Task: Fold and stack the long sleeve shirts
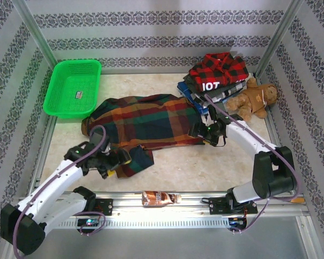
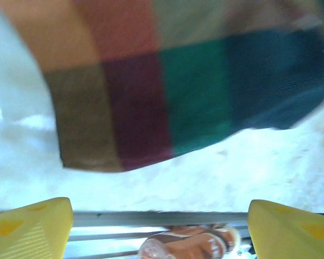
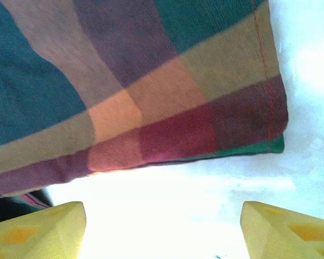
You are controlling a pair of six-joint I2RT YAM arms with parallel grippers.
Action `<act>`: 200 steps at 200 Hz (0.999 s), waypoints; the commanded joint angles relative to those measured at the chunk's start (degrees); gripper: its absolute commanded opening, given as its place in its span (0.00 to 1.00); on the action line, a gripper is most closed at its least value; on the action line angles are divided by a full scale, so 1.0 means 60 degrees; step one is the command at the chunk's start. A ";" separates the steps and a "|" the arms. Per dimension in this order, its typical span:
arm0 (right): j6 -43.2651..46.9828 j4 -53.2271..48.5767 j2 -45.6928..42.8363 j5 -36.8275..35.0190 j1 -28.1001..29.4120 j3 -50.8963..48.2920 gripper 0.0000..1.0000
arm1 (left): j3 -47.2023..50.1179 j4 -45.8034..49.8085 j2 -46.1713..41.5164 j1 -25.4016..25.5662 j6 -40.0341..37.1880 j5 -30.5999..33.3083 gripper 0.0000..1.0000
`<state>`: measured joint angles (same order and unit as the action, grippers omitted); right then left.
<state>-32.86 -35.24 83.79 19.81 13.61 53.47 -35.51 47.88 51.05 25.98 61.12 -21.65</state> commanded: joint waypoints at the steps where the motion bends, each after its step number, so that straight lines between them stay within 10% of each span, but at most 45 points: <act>1: 0.0370 0.0007 0.0207 0.0257 -0.0085 -0.0086 0.75 | 0.0707 -0.1064 0.0069 0.0813 0.1868 0.0414 0.82; 113: 0.0497 0.0364 0.0790 -0.0089 -0.0308 -0.0351 0.73 | 0.2574 -0.4236 0.0138 0.1178 0.3575 0.2319 0.68; 200: -0.0168 0.0663 0.1414 -0.0961 -0.0465 -0.0672 0.69 | 0.1626 -0.2943 -0.0514 0.1180 0.2857 0.3226 0.03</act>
<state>-32.29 -31.86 91.07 16.95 11.44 49.93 -22.57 30.33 52.07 32.62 80.31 -6.74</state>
